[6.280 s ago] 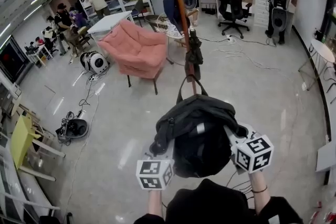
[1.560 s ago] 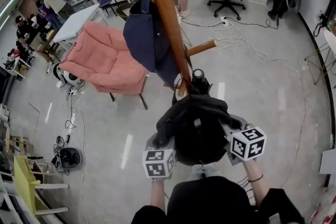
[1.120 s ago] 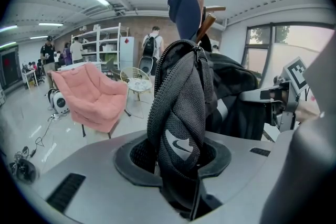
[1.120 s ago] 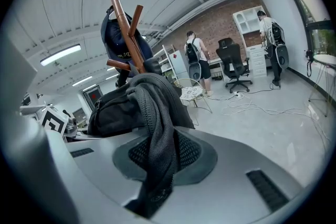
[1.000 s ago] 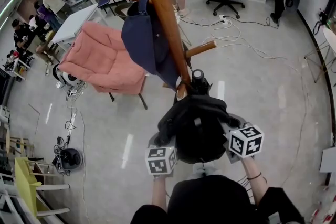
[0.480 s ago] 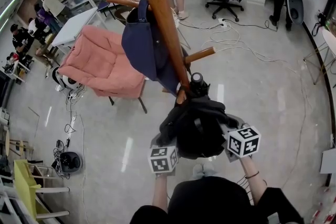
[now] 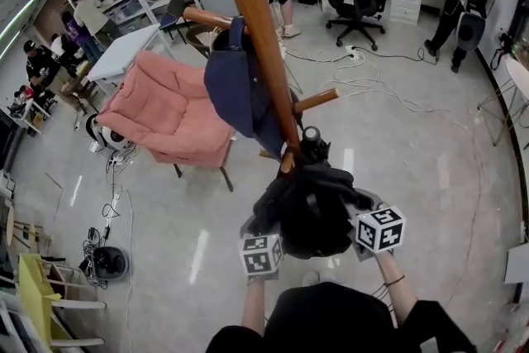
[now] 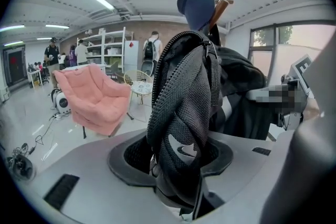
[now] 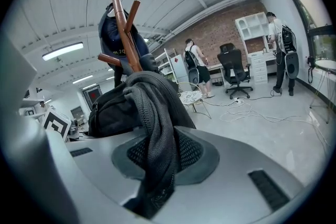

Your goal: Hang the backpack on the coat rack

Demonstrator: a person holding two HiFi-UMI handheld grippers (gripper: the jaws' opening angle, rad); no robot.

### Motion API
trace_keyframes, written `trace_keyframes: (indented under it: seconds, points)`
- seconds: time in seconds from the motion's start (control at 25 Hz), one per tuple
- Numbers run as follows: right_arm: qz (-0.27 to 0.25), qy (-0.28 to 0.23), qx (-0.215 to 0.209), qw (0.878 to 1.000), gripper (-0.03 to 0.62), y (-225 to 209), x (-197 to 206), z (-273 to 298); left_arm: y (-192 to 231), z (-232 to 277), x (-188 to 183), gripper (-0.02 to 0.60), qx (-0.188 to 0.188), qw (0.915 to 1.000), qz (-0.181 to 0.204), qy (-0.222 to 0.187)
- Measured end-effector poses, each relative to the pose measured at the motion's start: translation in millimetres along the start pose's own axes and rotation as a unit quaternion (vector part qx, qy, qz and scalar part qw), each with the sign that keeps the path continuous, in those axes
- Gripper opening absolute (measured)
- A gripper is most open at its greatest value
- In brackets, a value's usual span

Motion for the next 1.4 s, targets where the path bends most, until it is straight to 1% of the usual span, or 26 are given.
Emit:
trace_keyframes:
  seconds: [0.12, 0.2, 0.32, 0.4, 0.48, 0.6, 0.8, 0.96, 1.08, 1.16, 1.2, 1.28, 1.32, 1.4]
  points:
    - [0.009, 0.002, 0.001, 1.0, 0.072, -1, 3, 0, -1, 1, 1, 0.181, -0.006, 1.0, 0.003, -0.001]
    - [0.018, 0.004, -0.003, 1.0, 0.103, -1, 1, 1, -1, 2, -1, 0.186, -0.011, 0.9999, 0.006, 0.001]
    - [0.015, 0.006, -0.004, 1.0, 0.111, -1, 0, 2, -2, 4, -3, 0.197, -0.016, 0.9998, 0.005, 0.005]
    - [0.01, 0.007, 0.001, 1.0, 0.135, -2, 1, 2, -2, 4, -3, 0.223, -0.016, 0.9998, 0.006, 0.004]
    - [-0.004, 0.01, 0.007, 1.0, 0.168, 1, 1, -1, -3, 1, -5, 0.263, -0.019, 0.9997, 0.016, -0.001]
    - [-0.043, 0.013, 0.009, 0.999, 0.201, 10, 3, -6, -1, -5, -8, 0.296, -0.027, 0.9992, 0.028, -0.007]
    - [-0.068, -0.001, -0.021, 0.997, 0.218, 31, 4, -16, 4, -21, -9, 0.299, -0.047, 0.9982, 0.031, -0.023]
    - [-0.074, -0.023, -0.053, 0.996, 0.221, 45, -5, -32, 7, -37, -13, 0.299, -0.056, 0.9974, 0.03, -0.033]
    - [-0.069, -0.036, -0.065, 0.995, 0.221, 52, -12, -45, 6, -51, -19, 0.299, -0.058, 0.9968, 0.037, -0.042]
    - [-0.061, -0.045, -0.069, 0.995, 0.221, 56, -16, -52, 5, -63, -25, 0.296, -0.058, 0.9958, 0.044, -0.055]
    - [-0.057, -0.05, -0.071, 0.995, 0.219, 57, -18, -55, 5, -69, -28, 0.281, -0.06, 0.995, 0.047, -0.063]
    - [-0.052, -0.06, -0.076, 0.994, 0.218, 60, -22, -60, 6, -79, -33, 0.187, -0.068, 0.9933, 0.052, -0.078]
    - [-0.051, -0.064, -0.077, 0.994, 0.208, 61, -23, -62, 7, -82, -35, 0.161, -0.069, 0.9925, 0.055, -0.084]
    - [-0.053, -0.072, -0.076, 0.993, 0.162, 61, -27, -65, 8, -88, -40, 0.13, -0.07, 0.991, 0.061, -0.096]
Point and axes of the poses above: the fingertips, and each gripper's own axes: z forward along the fingers, y to its left, x out of its underside, the point moved 4 cm from there along -z, backward along the fingers, and after that the axes turned 10 degrees about z, right-handed, at the moved point
